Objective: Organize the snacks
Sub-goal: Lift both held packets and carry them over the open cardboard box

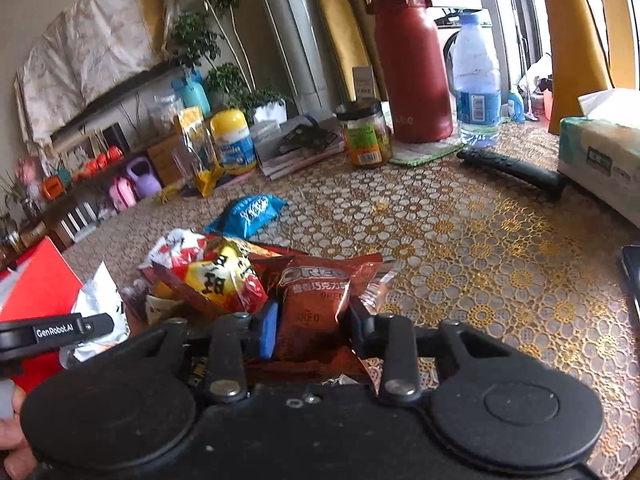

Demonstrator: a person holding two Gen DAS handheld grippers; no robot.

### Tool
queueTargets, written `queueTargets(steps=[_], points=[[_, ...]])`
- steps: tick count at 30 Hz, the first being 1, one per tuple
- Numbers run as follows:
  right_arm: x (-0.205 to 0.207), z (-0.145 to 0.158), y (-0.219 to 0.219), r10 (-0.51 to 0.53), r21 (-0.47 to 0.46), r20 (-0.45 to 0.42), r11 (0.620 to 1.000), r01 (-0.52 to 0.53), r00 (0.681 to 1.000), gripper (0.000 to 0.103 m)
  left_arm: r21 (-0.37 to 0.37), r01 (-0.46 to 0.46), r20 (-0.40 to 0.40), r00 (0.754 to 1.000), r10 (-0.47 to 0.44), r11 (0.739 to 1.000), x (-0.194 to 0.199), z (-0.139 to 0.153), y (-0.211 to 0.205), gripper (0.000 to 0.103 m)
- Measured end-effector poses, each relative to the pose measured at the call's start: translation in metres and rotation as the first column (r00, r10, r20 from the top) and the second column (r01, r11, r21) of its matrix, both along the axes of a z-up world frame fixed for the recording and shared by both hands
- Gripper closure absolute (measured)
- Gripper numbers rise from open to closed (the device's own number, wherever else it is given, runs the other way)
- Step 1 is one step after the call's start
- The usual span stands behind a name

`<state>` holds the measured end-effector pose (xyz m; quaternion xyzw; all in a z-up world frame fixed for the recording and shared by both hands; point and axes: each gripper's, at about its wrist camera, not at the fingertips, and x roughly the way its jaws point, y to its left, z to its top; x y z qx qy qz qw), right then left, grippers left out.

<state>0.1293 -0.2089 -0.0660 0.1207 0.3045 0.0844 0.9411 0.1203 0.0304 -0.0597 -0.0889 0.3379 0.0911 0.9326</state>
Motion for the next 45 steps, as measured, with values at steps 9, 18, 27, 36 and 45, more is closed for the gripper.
queueTargets(steps=[9, 18, 27, 36, 45], points=[[-0.023, 0.025, -0.004, -0.01, 0.013, 0.059, 1.0, 0.009, 0.998, 0.069, -0.015, 0.02, 0.068, 0.997, -0.019, 1.0, -0.026, 0.03, -0.009, 0.079], [-0.044, 0.056, 0.008, 0.027, 0.009, 0.139, 1.0, -0.028, 0.99, 0.069, -0.026, 0.048, 0.178, 0.983, -0.042, 0.999, -0.061, 0.077, -0.008, 0.079], [-0.059, 0.083, 0.039, 0.117, -0.021, 0.213, 0.993, -0.115, 0.97, 0.069, -0.006, 0.016, 0.256, 0.967, -0.014, 1.0, -0.1, 0.11, 0.021, 0.079], [-0.069, 0.096, 0.086, 0.226, -0.051, 0.25, 0.974, -0.22, 0.942, 0.069, 0.015, -0.084, 0.264, 0.961, 0.077, 0.996, -0.13, 0.117, 0.073, 0.079], [-0.077, 0.105, 0.13, 0.316, -0.076, 0.264, 0.949, -0.307, 0.911, 0.069, 0.021, -0.167, 0.231, 0.96, 0.157, 0.986, -0.145, 0.108, 0.118, 0.079]])
